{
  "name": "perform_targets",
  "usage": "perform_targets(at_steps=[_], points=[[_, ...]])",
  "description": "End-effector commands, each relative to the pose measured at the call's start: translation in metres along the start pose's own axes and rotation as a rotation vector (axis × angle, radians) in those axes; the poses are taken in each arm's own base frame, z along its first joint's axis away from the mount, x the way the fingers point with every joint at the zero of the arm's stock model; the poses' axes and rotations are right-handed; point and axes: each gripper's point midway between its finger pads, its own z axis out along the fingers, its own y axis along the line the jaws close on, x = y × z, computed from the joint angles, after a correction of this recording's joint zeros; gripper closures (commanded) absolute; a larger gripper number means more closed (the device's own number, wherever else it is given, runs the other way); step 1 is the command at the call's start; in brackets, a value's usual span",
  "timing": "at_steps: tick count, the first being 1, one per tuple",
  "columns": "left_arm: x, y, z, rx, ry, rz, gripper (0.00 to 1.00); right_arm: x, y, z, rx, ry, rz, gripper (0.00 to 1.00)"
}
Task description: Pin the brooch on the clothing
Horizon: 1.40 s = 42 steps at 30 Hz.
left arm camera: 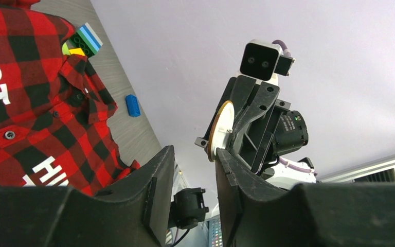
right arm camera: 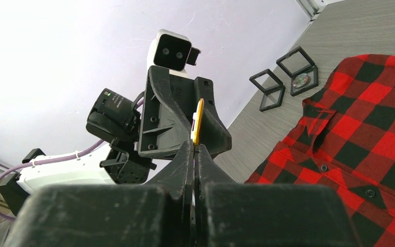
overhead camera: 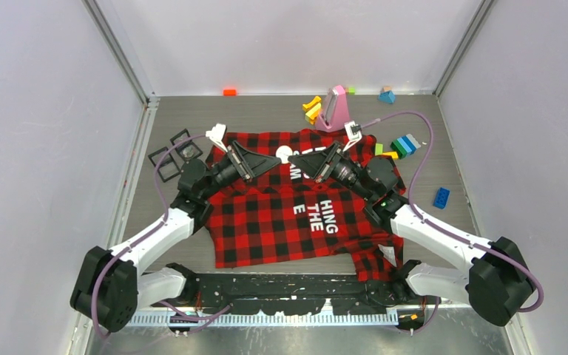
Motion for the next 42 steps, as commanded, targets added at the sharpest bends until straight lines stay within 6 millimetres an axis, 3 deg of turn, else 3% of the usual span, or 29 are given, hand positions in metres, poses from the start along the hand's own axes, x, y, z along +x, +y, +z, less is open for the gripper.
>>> perform_targets(at_steps=[1, 9, 14, 17, 19, 23, 27, 31, 36, 42], points=[[-0.007, -0.026, 0.010, 0.089, -0.017, 0.043, 0.64, -0.019, 0.023, -0.004, -0.068, -0.079, -0.033, 0.99], [-0.003, -0.030, 0.015, 0.114, -0.006, 0.031, 0.67, -0.017, 0.018, -0.004, -0.056, -0.076, -0.033, 0.99], [-0.002, -0.029, 0.017, 0.117, -0.006, 0.024, 0.79, -0.016, 0.017, -0.004, -0.053, -0.073, -0.034, 0.99], [-0.002, -0.030, 0.018, 0.134, -0.007, 0.030, 0.98, -0.014, 0.016, -0.004, -0.045, -0.063, -0.032, 0.99], [-0.002, -0.029, 0.017, 0.137, -0.008, 0.041, 1.00, -0.011, 0.011, -0.006, -0.017, -0.044, -0.023, 0.98], [0.002, -0.018, 0.012, 0.091, 0.030, 0.090, 1.00, -0.002, -0.009, -0.020, 0.065, -0.004, -0.009, 0.59], [0.022, -0.016, 0.000, 0.086, 0.230, 0.181, 1.00, 0.001, -0.014, -0.033, 0.066, 0.083, 0.005, 0.36], [0.046, -0.020, -0.018, 0.125, 0.487, 0.248, 1.00, 0.003, -0.004, -0.041, -0.009, 0.206, 0.034, 0.28], [0.072, -0.022, -0.048, 0.171, 0.717, 0.258, 1.00, 0.015, 0.022, -0.049, -0.140, 0.377, 0.104, 0.29], [0.082, -0.015, -0.058, 0.200, 0.762, 0.275, 1.00, 0.018, 0.040, -0.053, -0.212, 0.456, 0.138, 0.34]])
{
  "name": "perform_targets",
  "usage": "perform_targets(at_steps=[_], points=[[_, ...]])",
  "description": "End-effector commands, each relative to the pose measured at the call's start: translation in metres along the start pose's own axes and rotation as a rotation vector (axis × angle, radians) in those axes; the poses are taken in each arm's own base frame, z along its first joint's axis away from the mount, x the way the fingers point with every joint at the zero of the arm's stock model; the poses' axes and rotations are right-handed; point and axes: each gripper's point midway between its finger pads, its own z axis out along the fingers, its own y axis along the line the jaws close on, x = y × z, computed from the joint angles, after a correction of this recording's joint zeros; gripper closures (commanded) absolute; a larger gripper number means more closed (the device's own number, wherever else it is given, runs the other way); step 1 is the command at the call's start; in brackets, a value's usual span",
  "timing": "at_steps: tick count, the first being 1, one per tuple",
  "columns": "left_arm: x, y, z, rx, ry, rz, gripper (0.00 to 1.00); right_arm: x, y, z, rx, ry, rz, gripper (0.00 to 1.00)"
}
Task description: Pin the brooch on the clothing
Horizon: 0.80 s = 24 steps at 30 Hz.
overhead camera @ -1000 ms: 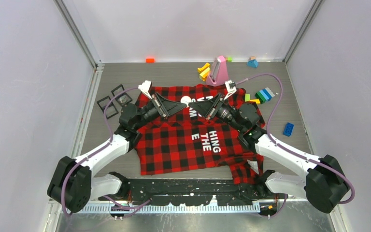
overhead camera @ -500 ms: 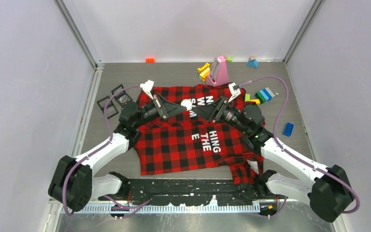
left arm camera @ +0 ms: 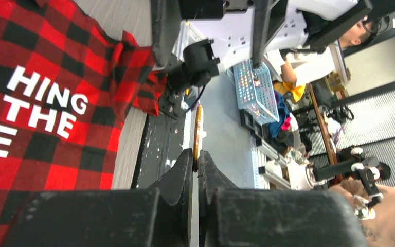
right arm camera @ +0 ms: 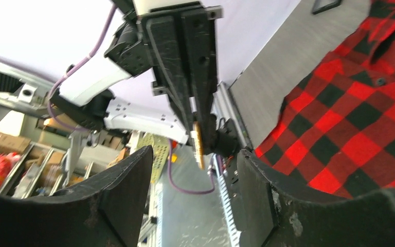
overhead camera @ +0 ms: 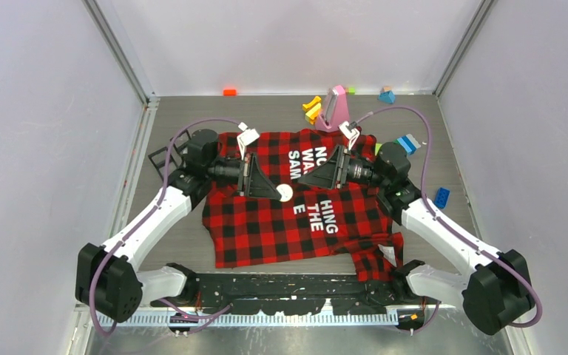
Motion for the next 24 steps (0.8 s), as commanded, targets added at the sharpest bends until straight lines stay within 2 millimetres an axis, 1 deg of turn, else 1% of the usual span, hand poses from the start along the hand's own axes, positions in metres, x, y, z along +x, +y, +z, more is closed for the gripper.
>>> perform_targets(at_steps=[1, 4, 7, 8, 9, 11, 15, 17, 22, 24], points=[[0.021, -0.007, -0.005, 0.077, 0.074, 0.026, 1.00, 0.006, 0.036, -0.002, -0.120, 0.109, -0.017, 0.35], [0.019, -0.010, -0.004, 0.110, 0.069, 0.025, 1.00, 0.017, 0.032, 0.004, -0.108, 0.146, -0.004, 0.36], [0.020, -0.008, -0.003, 0.121, 0.078, 0.016, 1.00, 0.025, 0.026, 0.012, -0.097, 0.157, 0.014, 0.36], [0.021, -0.009, -0.003, 0.125, 0.080, 0.016, 1.00, 0.031, 0.028, 0.014, -0.104, 0.169, 0.015, 0.37], [0.021, -0.008, -0.003, 0.126, 0.081, 0.017, 1.00, 0.032, 0.027, 0.017, -0.101, 0.168, 0.017, 0.38], [0.022, -0.009, -0.004, 0.130, 0.084, 0.015, 1.00, 0.039, 0.028, 0.022, -0.107, 0.182, 0.024, 0.41], [0.022, -0.010, -0.004, 0.134, 0.085, 0.020, 1.00, 0.044, 0.027, 0.023, -0.119, 0.182, 0.047, 0.55], [0.022, -0.010, -0.004, 0.133, 0.085, 0.022, 1.00, 0.047, 0.026, 0.023, -0.116, 0.190, 0.056, 0.59], [0.023, -0.010, -0.004, 0.134, 0.086, 0.020, 1.00, 0.054, 0.023, 0.025, -0.114, 0.215, 0.073, 0.61], [0.024, -0.010, -0.004, 0.134, 0.086, 0.020, 1.00, 0.056, 0.022, 0.027, -0.113, 0.222, 0.078, 0.64]])
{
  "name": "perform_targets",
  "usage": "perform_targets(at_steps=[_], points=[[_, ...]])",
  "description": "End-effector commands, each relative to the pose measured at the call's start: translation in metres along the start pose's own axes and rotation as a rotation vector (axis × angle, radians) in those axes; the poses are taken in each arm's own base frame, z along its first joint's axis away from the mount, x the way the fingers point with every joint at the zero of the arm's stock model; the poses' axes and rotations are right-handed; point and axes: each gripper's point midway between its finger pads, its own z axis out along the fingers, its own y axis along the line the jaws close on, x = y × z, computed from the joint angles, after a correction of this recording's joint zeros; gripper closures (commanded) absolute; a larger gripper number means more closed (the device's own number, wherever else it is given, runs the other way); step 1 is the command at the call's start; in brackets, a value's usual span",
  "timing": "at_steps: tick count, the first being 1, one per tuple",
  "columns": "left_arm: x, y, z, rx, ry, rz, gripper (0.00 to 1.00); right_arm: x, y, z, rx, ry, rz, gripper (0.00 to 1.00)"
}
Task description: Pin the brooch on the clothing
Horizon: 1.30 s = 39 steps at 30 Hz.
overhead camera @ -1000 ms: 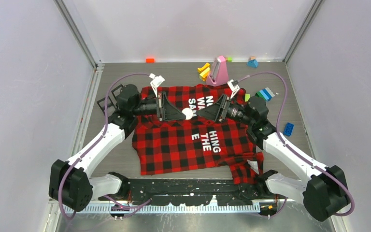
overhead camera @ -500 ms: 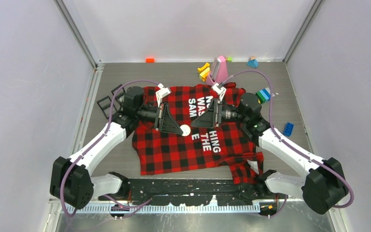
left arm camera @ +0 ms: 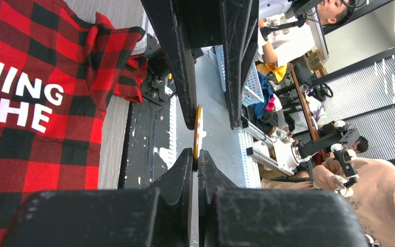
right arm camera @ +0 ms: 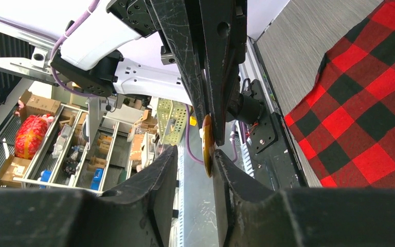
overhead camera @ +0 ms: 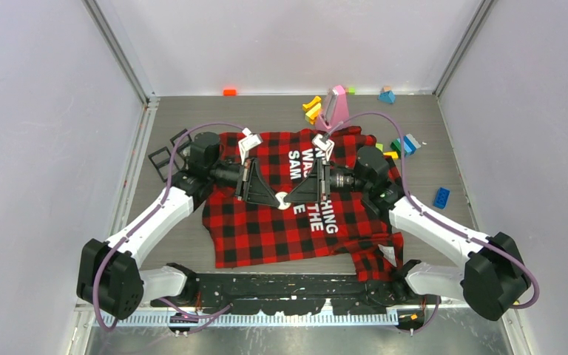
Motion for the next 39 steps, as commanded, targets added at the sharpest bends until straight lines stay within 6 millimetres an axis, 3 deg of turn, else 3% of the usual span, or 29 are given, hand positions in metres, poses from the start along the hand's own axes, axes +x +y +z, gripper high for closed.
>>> perform_targets(at_steps=[1, 11, 21, 39], points=[[0.001, -0.007, -0.002, 0.031, 0.007, 0.038, 1.00, 0.003, 0.002, 0.006, -0.026, 0.010, -0.014, 0.66], [0.001, -0.008, -0.002, 0.031, 0.006, 0.042, 1.00, 0.008, -0.003, 0.010, -0.021, 0.022, 0.001, 0.78], [0.002, -0.009, -0.002, 0.034, 0.009, 0.051, 1.00, 0.008, -0.019, 0.016, 0.015, 0.021, 0.052, 0.99], [0.007, -0.012, 0.003, 0.052, 0.031, 0.055, 1.00, 0.016, -0.055, 0.032, 0.156, 0.105, 0.116, 0.99]])
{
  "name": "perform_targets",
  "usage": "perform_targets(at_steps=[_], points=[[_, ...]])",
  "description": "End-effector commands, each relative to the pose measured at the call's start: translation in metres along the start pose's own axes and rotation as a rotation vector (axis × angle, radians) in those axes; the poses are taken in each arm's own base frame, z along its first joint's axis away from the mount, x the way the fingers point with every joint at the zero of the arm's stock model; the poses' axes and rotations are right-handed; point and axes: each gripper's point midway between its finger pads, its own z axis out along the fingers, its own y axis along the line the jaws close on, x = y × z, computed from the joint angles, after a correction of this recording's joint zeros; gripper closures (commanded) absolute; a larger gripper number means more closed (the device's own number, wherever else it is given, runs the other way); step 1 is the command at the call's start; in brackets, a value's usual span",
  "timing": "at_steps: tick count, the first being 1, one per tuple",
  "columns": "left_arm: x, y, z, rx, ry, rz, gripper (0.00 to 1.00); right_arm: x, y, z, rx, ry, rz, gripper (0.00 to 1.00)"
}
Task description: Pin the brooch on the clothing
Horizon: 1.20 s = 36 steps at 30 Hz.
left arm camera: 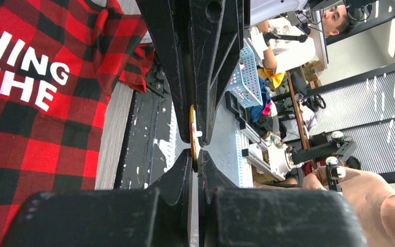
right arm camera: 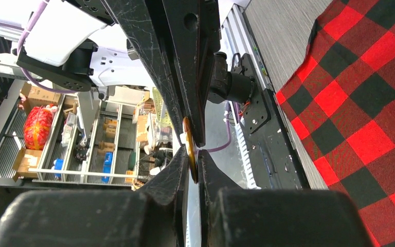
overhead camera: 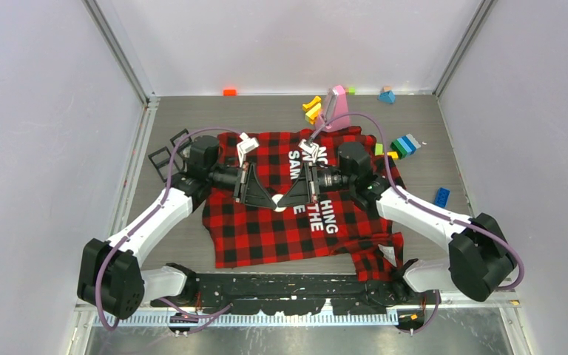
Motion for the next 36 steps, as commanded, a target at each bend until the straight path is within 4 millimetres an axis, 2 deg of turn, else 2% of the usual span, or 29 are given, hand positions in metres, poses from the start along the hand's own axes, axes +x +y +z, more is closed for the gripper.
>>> perform_targets(at_steps=[1, 8, 15, 17, 21, 25, 27, 31, 36], points=[[-0.001, -0.024, 0.007, 0.080, 0.034, 0.135, 1.00, -0.001, -0.023, 0.015, 0.098, -0.003, 0.031, 0.99], [-0.004, -0.016, 0.009, 0.051, 0.023, 0.120, 1.00, 0.001, -0.013, 0.017, 0.082, 0.014, -0.007, 0.97], [-0.001, -0.005, 0.008, -0.003, 0.040, 0.089, 1.00, 0.000, 0.002, 0.012, 0.039, -0.001, -0.051, 0.84], [0.001, -0.002, 0.007, -0.025, 0.045, 0.087, 1.00, -0.001, 0.011, 0.010, 0.019, -0.008, -0.067, 0.78], [0.005, 0.005, 0.006, -0.055, 0.065, 0.069, 1.00, -0.005, 0.024, 0.003, -0.006, -0.032, -0.100, 0.60], [0.007, 0.003, 0.005, -0.055, 0.072, 0.077, 1.00, -0.022, 0.037, -0.018, -0.034, -0.113, -0.124, 0.40], [0.007, 0.002, 0.004, -0.051, 0.070, 0.084, 1.00, -0.026, 0.039, -0.027, -0.033, -0.138, -0.133, 0.35], [0.006, 0.000, 0.004, -0.048, 0.068, 0.091, 1.00, -0.026, 0.033, -0.036, 0.002, -0.149, -0.132, 0.33], [0.003, 0.002, 0.004, -0.068, 0.054, 0.104, 1.00, -0.025, 0.016, -0.040, 0.058, -0.165, -0.100, 0.35]])
